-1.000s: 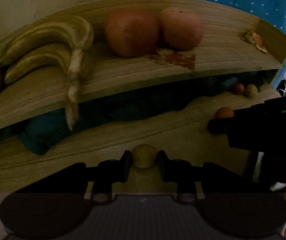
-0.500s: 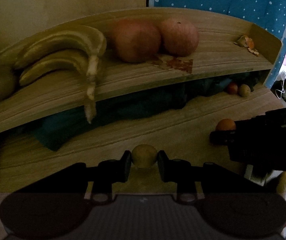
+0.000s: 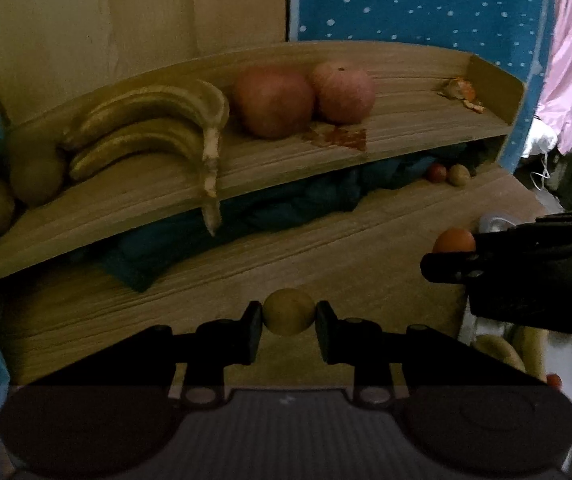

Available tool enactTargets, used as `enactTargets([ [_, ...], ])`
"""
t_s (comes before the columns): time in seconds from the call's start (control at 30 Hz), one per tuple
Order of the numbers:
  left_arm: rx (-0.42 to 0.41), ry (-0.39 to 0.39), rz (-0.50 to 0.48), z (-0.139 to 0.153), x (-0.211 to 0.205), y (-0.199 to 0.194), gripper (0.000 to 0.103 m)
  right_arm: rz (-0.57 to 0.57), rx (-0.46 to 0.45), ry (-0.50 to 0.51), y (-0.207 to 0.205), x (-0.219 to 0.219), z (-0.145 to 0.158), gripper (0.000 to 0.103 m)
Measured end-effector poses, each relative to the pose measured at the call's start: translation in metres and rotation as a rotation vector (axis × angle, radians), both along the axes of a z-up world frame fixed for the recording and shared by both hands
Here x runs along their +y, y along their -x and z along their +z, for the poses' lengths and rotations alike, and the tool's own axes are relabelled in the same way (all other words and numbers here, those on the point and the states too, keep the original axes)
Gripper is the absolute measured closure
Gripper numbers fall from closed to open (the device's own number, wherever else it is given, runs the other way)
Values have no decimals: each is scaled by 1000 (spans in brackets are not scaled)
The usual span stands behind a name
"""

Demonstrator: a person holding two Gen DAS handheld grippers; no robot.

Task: Organize fruits
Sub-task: 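Carry the brown fruit over the tray with the left tool while the right tool carries the tangerine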

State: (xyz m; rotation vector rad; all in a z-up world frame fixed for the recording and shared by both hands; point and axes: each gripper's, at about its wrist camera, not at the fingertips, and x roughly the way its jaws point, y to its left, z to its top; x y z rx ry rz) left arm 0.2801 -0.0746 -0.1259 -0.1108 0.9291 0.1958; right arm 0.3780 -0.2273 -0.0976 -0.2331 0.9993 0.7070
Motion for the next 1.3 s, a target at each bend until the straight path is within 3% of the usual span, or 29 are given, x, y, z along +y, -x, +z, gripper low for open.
enactTargets([
  [0.5, -31, 12, -255, 11, -46, 16, 71, -225, -66, 26, 65, -66, 37, 68],
  [0.87, -36, 29, -439, 14, -96, 23, 71, -391, -52, 93, 114, -130, 37, 68],
  [1.3, -20, 32, -589, 13, -142, 36, 71, -500, -29, 106, 140, -160, 32, 68],
])
